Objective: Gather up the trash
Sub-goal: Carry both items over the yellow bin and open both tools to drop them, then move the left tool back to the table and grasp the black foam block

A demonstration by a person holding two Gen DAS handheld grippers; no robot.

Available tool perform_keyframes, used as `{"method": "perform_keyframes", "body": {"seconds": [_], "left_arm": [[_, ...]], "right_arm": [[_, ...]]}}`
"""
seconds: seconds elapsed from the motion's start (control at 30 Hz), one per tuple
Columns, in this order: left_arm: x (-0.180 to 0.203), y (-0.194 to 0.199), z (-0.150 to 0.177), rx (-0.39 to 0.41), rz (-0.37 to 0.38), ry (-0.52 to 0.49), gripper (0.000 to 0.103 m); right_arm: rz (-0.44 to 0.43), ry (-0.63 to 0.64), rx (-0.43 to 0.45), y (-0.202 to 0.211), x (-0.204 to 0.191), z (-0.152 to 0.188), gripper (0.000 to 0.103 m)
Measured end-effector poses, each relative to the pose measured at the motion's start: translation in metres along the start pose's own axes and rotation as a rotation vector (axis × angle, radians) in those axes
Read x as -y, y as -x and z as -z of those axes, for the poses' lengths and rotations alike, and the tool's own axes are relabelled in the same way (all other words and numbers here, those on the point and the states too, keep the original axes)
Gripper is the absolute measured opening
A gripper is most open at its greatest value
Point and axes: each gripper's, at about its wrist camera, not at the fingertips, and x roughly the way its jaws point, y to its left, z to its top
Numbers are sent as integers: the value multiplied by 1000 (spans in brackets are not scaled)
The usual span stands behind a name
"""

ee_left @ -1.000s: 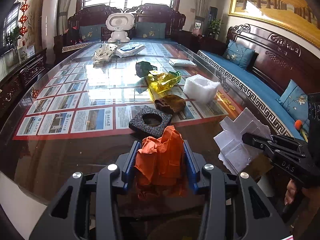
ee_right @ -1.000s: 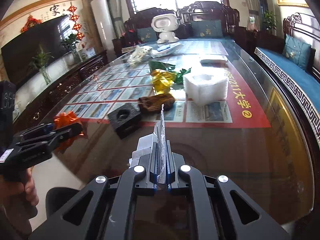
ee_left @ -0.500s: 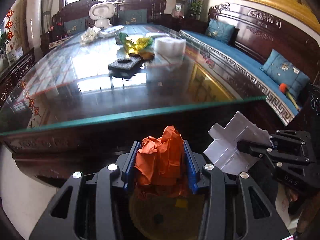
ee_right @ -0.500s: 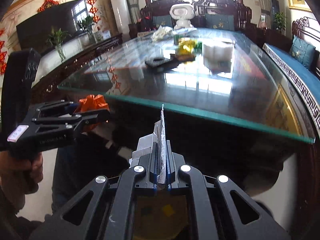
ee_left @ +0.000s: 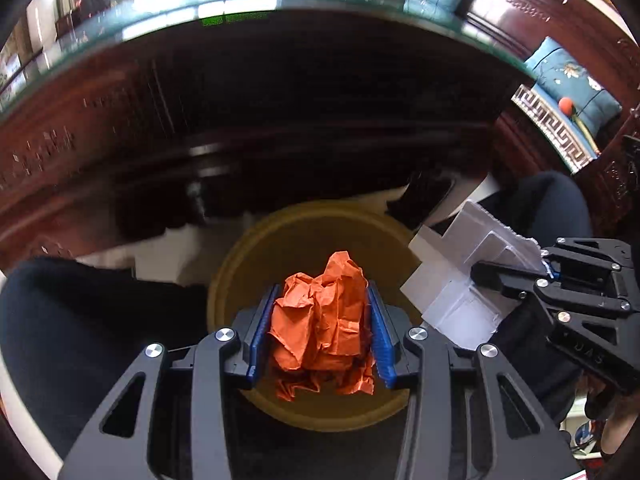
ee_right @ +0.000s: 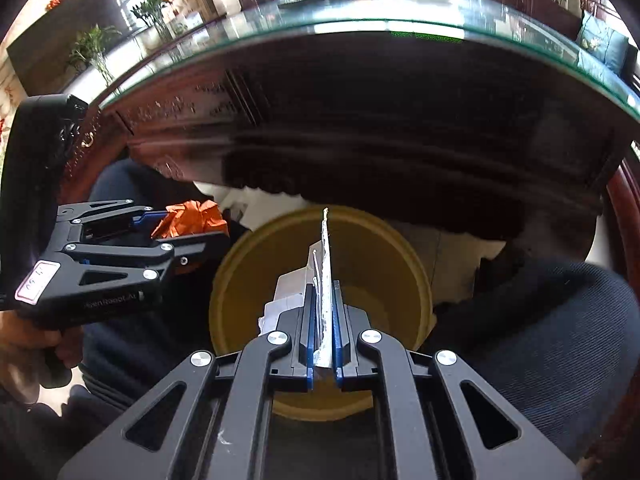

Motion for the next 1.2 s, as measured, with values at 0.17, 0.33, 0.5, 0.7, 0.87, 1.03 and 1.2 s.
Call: {"method": "perform_keyframes", "body": {"seconds": [0.17, 0.33, 0.5, 0.7, 0.87, 1.03, 1.2], "left_arm": [[-1, -24, 9, -68, 20, -7, 45], [3, -40, 12, -130, 26, -20, 86], [11, -45, 14, -148, 25, -66, 87], [6, -45, 10, -150, 12, -56, 87], [-3, -37, 9, -137, -3, -43, 87], [-7, -37, 9, -136, -14, -29, 87], [-7, -34, 8, -128, -16, -26, 87]], "right_arm": [[8, 1, -34, -11, 5, 6, 7], [16, -8, -64, -25, 9, 4, 7], [14, -9, -93, -34, 12, 6, 7], [16, -11, -106, -38, 10, 5, 7], [3, 3, -125, -42, 4, 4, 22], [9, 15, -105, -39, -1, 1, 45], [15, 26, -95, -34, -1, -2, 45]]}}
